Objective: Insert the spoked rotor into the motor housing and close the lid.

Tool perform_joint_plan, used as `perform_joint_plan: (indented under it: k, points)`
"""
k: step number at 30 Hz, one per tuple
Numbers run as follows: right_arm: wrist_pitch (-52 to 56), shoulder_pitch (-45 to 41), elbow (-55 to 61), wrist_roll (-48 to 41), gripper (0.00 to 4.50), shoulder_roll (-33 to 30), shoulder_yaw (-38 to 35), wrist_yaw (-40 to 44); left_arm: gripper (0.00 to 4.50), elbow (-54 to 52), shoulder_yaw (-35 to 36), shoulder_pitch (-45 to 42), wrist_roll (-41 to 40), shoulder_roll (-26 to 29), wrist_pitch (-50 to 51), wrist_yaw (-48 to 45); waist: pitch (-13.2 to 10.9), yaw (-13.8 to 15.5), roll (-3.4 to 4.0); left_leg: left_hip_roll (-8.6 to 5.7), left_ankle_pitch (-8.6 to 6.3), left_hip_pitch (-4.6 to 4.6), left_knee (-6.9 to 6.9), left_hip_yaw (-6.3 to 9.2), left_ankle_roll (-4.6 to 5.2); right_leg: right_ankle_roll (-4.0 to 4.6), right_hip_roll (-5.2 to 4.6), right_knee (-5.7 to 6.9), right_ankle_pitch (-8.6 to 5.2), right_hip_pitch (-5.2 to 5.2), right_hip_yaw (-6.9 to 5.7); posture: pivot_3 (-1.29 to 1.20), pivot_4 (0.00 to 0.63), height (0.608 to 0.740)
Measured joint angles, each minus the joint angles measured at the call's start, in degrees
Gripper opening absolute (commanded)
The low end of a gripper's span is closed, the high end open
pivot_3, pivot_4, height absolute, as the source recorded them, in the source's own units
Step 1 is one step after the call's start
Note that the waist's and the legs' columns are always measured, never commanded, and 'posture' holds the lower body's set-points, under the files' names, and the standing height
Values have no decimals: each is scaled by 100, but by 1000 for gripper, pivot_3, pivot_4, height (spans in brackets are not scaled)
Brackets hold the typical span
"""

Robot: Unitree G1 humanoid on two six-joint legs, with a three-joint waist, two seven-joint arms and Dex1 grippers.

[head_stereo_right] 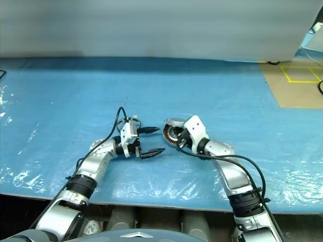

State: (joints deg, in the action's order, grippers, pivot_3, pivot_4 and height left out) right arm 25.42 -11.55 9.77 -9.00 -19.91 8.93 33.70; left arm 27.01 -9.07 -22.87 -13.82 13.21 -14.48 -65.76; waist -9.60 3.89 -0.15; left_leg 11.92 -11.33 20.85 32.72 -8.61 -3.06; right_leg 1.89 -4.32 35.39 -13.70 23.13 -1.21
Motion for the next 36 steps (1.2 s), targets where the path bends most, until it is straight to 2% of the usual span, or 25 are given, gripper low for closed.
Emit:
perform_joint_plan:
  k: [11,36]
  points:
    - [-488,269,1,-378,48,44,-186,362,4500,11,0,-1,7,1,0,-3,0,2,0,0,0,10,-1,0,0,0,0,-4,0,9,-1,0,150,740]
    - [-1586,-169,-520,-85,48,396,-395,-418,4500,33,-8,0,24,-16,0,-2,0,0,1,-2,0,17,-3,0,0,-1,0,-5,1,16,-2,0,150,740]
